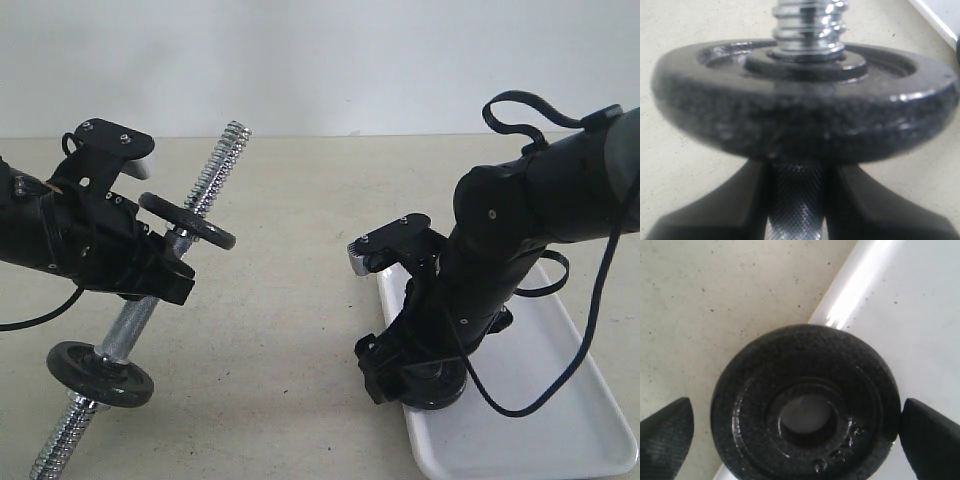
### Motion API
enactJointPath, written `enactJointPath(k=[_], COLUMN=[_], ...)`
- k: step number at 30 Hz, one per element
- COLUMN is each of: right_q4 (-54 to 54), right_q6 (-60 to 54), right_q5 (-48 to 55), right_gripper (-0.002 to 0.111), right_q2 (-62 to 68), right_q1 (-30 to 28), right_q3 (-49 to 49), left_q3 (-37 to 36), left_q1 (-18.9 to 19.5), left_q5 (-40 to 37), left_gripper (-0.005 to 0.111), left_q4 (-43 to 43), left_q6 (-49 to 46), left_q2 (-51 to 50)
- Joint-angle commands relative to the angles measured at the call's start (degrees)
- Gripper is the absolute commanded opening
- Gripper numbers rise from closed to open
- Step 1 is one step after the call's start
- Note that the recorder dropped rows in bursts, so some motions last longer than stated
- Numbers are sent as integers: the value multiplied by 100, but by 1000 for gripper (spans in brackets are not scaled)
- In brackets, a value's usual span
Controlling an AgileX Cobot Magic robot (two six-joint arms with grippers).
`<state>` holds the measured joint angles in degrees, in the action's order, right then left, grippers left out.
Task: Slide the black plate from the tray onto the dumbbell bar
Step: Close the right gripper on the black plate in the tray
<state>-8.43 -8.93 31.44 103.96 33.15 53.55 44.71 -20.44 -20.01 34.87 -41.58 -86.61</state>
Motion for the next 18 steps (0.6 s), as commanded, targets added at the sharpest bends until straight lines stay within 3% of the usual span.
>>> enactJointPath(k=[1, 18], right_q4=[41, 20], right_q6=[2, 2], right_q5=[37, -350], right_gripper=[103, 103], right_q2=[8, 272], right_q1=[1, 1], right_q3=[-26, -26], left_q3=[186, 186], left_q1=[-16, -16], left_q5=[496, 496], left_gripper=[4, 4], left_q4=[361, 361], left_q6=[25, 15], left_q2=[214, 226])
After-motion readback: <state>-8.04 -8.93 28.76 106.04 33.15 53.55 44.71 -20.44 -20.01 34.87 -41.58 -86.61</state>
